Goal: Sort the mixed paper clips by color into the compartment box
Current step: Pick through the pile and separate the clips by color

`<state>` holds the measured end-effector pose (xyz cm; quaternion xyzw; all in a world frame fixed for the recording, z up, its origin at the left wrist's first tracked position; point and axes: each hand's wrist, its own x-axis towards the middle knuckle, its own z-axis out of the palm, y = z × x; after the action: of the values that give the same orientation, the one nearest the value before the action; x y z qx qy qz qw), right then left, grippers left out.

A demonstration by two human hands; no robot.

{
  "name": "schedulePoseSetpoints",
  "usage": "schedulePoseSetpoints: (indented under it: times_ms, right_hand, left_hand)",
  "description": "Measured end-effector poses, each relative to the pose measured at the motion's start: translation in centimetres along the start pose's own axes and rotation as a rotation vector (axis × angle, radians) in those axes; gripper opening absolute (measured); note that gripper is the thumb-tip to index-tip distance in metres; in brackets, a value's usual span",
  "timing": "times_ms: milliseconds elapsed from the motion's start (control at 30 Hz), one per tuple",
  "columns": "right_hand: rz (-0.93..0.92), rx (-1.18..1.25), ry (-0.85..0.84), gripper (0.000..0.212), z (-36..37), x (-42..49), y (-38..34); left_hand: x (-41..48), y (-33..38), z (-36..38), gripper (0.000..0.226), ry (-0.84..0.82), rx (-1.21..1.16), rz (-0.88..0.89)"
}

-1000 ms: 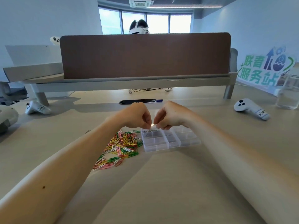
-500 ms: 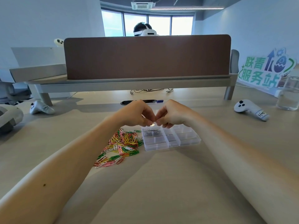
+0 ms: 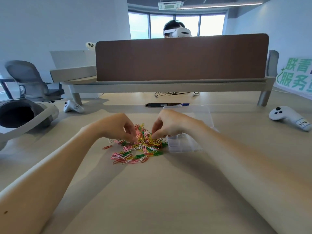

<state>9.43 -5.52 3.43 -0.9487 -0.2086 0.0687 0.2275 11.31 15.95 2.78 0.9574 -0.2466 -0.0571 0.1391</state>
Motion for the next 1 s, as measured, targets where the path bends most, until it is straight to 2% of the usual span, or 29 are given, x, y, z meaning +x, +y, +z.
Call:
schedulePoseSetpoints:
  times_ms: [167, 300, 400, 533, 667, 867, 1000]
  right_hand:
    - [-0.004, -0.170, -0.058, 0.029, 1.8, 1.0, -1.5]
    - [-0.018, -0.223, -0.084, 0.017, 2.1, 1.3, -1.5]
    - [-0.045, -0.191, -0.044, 0.008, 2.2, 1.5, -1.4]
    - [-0.098, -0.147, 0.046, 0.014, 2.1, 1.7, -1.4]
    - [-0.114, -0.135, 0.099, 0.015, 2.4, 1.9, -1.5]
    - [-0.103, -0.169, 0.107, 0.021, 3.2, 2.2, -1.6]
    - [-0.076, -0.210, 0.059, 0.015, 3.9, 2.5, -1.7]
  left_hand:
    - [-1.0, -0.1, 1.2, 0.022, -0.014, -0.007, -0.002]
    - [-1.3, -0.4, 0.9, 0.018, -0.008, -0.037, -0.038]
    - [-1.5, -0.8, 0.8, 0.020, 0.020, -0.081, -0.044]
    - [-1.8, -1.2, 0.5, 0.017, 0.094, -0.139, -0.046]
    - [-1.8, -1.7, 0.3, 0.010, 0.151, -0.070, -0.030]
    - [-2.0, -1.1, 0.8, 0.025, -0.009, -0.016, -0.050]
    - [-1.7, -0.8, 1.4, 0.014, -0.016, 0.024, -0.036]
